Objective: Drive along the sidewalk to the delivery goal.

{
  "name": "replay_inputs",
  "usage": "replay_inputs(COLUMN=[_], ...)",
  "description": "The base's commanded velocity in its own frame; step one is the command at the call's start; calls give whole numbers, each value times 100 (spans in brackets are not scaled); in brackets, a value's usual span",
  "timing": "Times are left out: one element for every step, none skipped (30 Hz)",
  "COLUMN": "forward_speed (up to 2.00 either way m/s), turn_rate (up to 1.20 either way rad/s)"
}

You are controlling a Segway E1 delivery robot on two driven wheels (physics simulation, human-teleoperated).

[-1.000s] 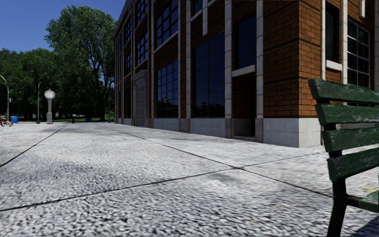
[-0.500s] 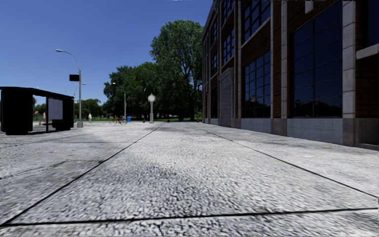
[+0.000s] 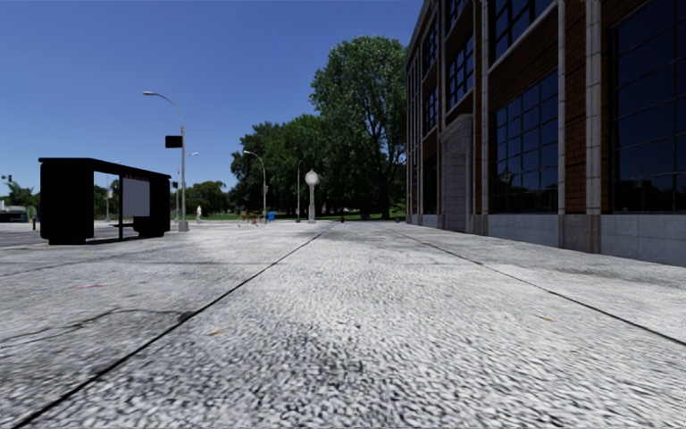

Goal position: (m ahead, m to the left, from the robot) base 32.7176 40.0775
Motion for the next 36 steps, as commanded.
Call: replay_inputs(forward_speed=[200,200,200,200,200,200,200,200,200,200,200,200,200,200,200,200,200,200,200,200,200,200,200,200,200,200,200,200,200,200,200,200,200,200,200,200], turn_rate=[0,0,0,0,0,0,0,0,0,0,0,0,0,0,0,0,0,0,0,0,0,0,0,0,0,0,0,0,0,0,0,0,0,0,0,0])
